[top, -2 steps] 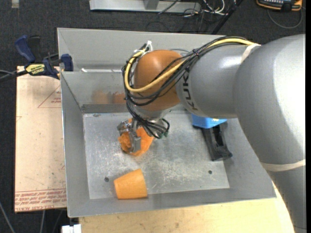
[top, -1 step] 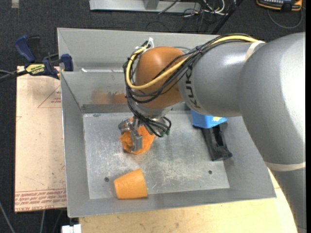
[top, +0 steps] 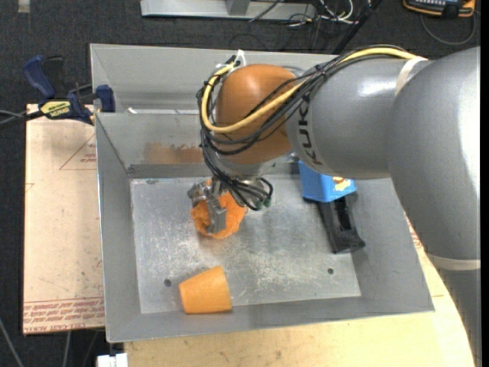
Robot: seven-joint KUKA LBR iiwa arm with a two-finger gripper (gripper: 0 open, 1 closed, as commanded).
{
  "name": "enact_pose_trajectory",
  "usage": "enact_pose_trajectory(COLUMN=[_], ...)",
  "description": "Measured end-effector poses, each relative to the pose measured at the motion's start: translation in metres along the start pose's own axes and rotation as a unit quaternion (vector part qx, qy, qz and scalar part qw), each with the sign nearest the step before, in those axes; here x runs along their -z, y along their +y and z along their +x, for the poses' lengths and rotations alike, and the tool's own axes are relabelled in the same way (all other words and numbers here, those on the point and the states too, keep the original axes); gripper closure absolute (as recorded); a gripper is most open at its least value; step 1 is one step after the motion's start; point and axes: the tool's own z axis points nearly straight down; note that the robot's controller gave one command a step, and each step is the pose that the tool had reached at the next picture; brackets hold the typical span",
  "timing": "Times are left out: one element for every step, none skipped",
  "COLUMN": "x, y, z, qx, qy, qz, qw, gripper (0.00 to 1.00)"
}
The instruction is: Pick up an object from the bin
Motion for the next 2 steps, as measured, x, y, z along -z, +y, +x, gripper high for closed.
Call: enact_pose_trajectory(x=[0.0148, 0.0241], y=[-0.0003, 0.0001], z=[-0.0022, -0.0015], qx=[0.0, 0.0], qy=[-0.0037, -0.0019], qz=[0.001, 0.0], qw=[1.0, 1.0], gripper=[1.0, 1.0])
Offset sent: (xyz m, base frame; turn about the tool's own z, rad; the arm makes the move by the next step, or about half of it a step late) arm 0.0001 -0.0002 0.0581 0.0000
